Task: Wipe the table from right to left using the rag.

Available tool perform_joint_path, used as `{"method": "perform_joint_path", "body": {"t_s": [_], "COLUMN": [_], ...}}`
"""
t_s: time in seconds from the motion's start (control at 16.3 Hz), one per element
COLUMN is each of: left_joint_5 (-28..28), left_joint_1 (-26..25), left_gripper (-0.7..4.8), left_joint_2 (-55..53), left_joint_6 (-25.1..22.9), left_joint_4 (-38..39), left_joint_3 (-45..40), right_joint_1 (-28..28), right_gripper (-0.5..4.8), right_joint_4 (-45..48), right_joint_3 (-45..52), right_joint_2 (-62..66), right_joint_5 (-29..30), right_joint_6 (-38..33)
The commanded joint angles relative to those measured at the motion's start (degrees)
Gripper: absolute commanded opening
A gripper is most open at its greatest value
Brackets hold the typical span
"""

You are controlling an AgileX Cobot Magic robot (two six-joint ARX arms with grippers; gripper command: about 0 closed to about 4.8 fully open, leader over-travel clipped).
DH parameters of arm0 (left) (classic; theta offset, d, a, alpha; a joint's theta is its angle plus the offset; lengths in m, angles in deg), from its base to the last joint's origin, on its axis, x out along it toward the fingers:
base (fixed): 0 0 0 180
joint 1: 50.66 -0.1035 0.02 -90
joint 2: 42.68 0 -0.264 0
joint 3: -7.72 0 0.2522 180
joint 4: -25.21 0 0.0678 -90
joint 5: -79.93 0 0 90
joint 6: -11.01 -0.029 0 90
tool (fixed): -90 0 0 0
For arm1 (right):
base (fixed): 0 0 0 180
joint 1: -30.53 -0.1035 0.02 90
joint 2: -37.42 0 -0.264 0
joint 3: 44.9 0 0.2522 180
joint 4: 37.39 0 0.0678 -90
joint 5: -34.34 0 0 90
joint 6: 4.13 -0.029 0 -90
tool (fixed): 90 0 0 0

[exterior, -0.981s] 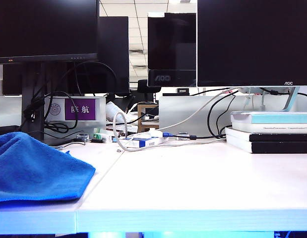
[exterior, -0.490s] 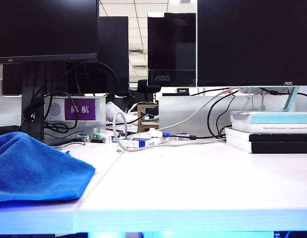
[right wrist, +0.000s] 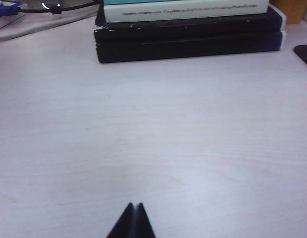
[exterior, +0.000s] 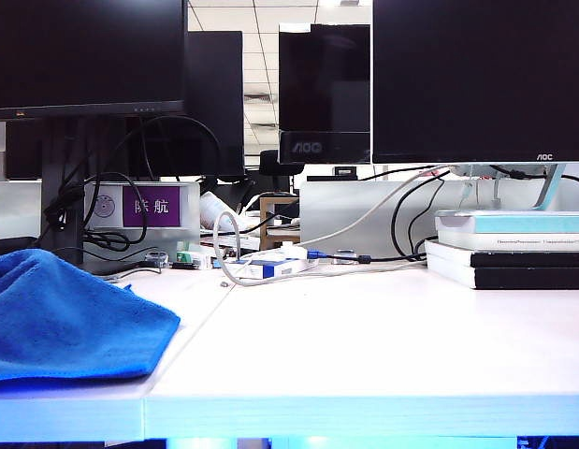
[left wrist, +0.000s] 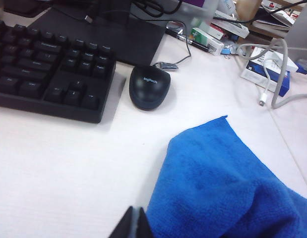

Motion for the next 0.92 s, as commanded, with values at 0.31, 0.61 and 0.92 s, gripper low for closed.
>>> {"method": "perform_joint_path", "body": {"t_s": [0.31, 0.61, 0.92], "left_joint_5": [0.24, -3.98, -16.33], "left_joint_1": [0.04, 1.01, 5.88], "left_gripper": [-0.05, -0.05, -0.05], "left_joint_2": [0.02, 0.35, 1.99], "left_joint_6": [-0.28, -0.48, -0.57], "left_joint_4": [0.48, 0.50, 0.92], "left_joint_3": [-0.28, -0.28, -0.33], "right_joint_1": [-0.20, -0.20, -0.17], "right_gripper": [-0.01, -0.01, -0.01], "right_joint_4": [-0.09, -0.09, -0.04], "right_joint_3": [0.13, 0.13, 0.13], "right_joint_2": [-0.07, -0.09, -0.07], "right_joint_5": [0.72, 0.70, 0.70], "right_joint_6": [-1.79, -1.79, -1.79]}}
